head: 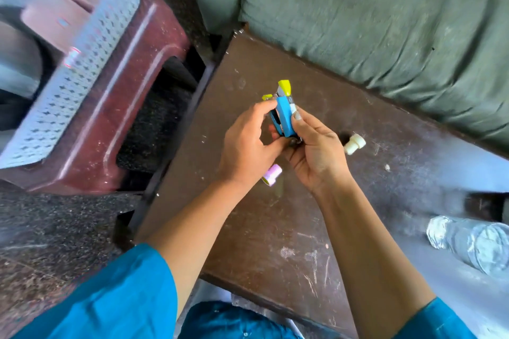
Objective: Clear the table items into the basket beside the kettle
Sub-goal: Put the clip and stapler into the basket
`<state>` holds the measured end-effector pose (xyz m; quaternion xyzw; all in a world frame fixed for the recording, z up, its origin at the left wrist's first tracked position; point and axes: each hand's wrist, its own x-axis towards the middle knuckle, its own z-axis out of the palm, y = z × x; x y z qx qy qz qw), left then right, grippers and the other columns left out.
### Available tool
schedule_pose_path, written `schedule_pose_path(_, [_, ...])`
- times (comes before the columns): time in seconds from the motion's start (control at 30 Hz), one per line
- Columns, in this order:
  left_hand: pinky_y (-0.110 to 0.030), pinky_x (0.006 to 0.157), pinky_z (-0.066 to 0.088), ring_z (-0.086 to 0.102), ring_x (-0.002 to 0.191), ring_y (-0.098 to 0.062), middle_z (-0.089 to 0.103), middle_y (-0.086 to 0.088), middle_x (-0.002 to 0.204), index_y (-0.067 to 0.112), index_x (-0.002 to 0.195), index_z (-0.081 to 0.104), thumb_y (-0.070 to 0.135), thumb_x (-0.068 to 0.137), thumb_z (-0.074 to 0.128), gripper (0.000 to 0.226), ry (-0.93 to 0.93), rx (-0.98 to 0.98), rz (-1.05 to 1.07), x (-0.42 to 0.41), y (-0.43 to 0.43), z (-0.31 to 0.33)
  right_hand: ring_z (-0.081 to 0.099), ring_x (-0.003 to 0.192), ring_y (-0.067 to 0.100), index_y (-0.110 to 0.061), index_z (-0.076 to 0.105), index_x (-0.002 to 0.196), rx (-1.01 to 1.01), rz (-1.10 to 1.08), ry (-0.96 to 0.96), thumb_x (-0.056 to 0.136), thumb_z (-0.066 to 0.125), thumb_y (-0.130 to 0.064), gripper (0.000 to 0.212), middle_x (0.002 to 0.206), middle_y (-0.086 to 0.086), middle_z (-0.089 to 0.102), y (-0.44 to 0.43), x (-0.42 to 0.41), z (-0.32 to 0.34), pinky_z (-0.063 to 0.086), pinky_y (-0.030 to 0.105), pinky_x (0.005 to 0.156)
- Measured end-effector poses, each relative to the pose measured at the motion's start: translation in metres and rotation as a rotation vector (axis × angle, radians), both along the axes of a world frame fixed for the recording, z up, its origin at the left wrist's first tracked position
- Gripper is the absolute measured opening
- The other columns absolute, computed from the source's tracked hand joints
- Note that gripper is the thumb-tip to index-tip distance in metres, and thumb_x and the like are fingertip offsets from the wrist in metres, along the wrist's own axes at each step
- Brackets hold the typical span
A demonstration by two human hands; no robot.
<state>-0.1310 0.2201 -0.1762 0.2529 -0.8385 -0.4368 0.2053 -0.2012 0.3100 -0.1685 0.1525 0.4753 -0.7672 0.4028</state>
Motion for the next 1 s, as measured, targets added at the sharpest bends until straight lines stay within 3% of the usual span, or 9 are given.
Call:
schedule_pose_path(0.1, [-0.023,0.090,0.045,0.057,0.106,-0.016,0.064,-0.011,0.117,-0.001,0.106,0.064,0.006,0.066,0.073,0.041,0.084,-0.097,0.088,0.009,-0.030,0.017,0.066,0.092,0.023,-0.005,0.063,0.111,-0.034,0.035,0.076,0.093,0.047,-0.006,0.024,0.109,0.013,0.067,-0.041,0.006,0.021,0.056,0.030,0.077])
schedule_pose_path(0.27, [-0.020,0.100,0.037,0.051,0.114,-0.022,0.059,-0.025,0.119,-0.010,0.107,0.060,0.007,0.073,0.069,0.039,0.173,-0.169,0.193,0.024,-0.094,0.044,0.066,0.085,0.020,0.002,0.058,0.117,-0.062,0.125,0.156,0.092,0.048,-0.004,0.027,0.104,0.015,0.067,-0.116,0.017,0.062,0.057,0.027,0.070])
schedule_pose_path(0.53, [-0.022,0.101,0.039,0.057,0.113,-0.031,0.058,-0.026,0.120,-0.010,0.110,0.060,-0.007,0.071,0.070,0.041,0.145,-0.159,0.402,0.042,-0.169,0.070,0.058,0.087,0.029,-0.002,0.063,0.113,0.057,0.291,0.275,0.088,0.055,-0.001,0.026,0.106,0.021,0.065,-0.214,0.032,0.096,0.049,0.037,0.074])
schedule_pose_path(0.6, [-0.040,0.099,0.044,0.056,0.112,-0.035,0.059,-0.024,0.118,-0.007,0.110,0.061,0.001,0.073,0.073,0.040,0.111,-0.119,0.445,0.046,-0.182,0.074,0.061,0.090,0.024,-0.008,0.067,0.107,0.154,0.350,0.500,0.086,0.060,0.001,0.024,0.107,0.016,0.068,-0.230,0.032,0.095,0.050,0.041,0.082])
schedule_pose_path(0.7, [-0.043,0.088,0.047,0.058,0.102,-0.035,0.064,-0.018,0.106,-0.001,0.104,0.064,0.012,0.074,0.072,0.034,0.015,-0.107,0.469,0.051,-0.194,0.075,0.064,0.091,0.008,-0.015,0.072,0.100,0.366,0.526,1.006,0.080,0.067,-0.003,0.024,0.098,-0.005,0.069,-0.248,0.024,0.092,0.051,0.033,0.090])
schedule_pose_path(0.77, [-0.039,0.081,0.048,0.060,0.094,-0.034,0.066,-0.017,0.096,0.003,0.096,0.067,0.011,0.073,0.070,0.025,-0.092,-0.099,0.490,0.055,-0.201,0.070,0.061,0.090,0.002,-0.013,0.072,0.101,0.400,0.668,1.266,0.077,0.066,0.000,0.028,0.099,-0.006,0.069,-0.259,0.020,0.091,0.047,0.018,0.088])
schedule_pose_path(0.83, [-0.032,0.078,0.046,0.063,0.089,-0.030,0.069,-0.013,0.094,0.009,0.092,0.071,0.012,0.075,0.068,0.018,-0.168,-0.038,0.509,0.059,-0.207,0.065,0.061,0.090,0.012,-0.006,0.070,0.099,0.357,0.801,1.457,0.073,0.064,0.007,0.030,0.102,0.007,0.069,-0.270,0.018,0.088,0.042,0.011,0.083])
schedule_pose_path(0.93, [-0.008,0.063,0.039,0.064,0.073,-0.013,0.074,-0.007,0.086,0.014,0.085,0.074,0.018,0.076,0.070,0.010,-0.177,0.114,0.586,0.065,-0.218,0.061,0.061,0.089,0.026,-0.001,0.066,0.093,0.312,0.956,1.562,0.070,0.062,0.011,0.026,0.097,0.016,0.066,-0.288,0.016,0.080,0.043,0.019,0.077])
schedule_pose_path(1.0, [-0.002,0.055,0.035,0.058,0.076,-0.010,0.073,-0.007,0.077,0.013,0.077,0.070,0.017,0.076,0.070,0.004,-0.167,0.149,0.645,0.063,-0.221,0.060,0.060,0.089,0.029,-0.001,0.066,0.089,0.326,1.001,1.617,0.069,0.060,0.011,0.025,0.096,0.017,0.065,-0.295,0.011,0.075,0.045,0.030,0.078])
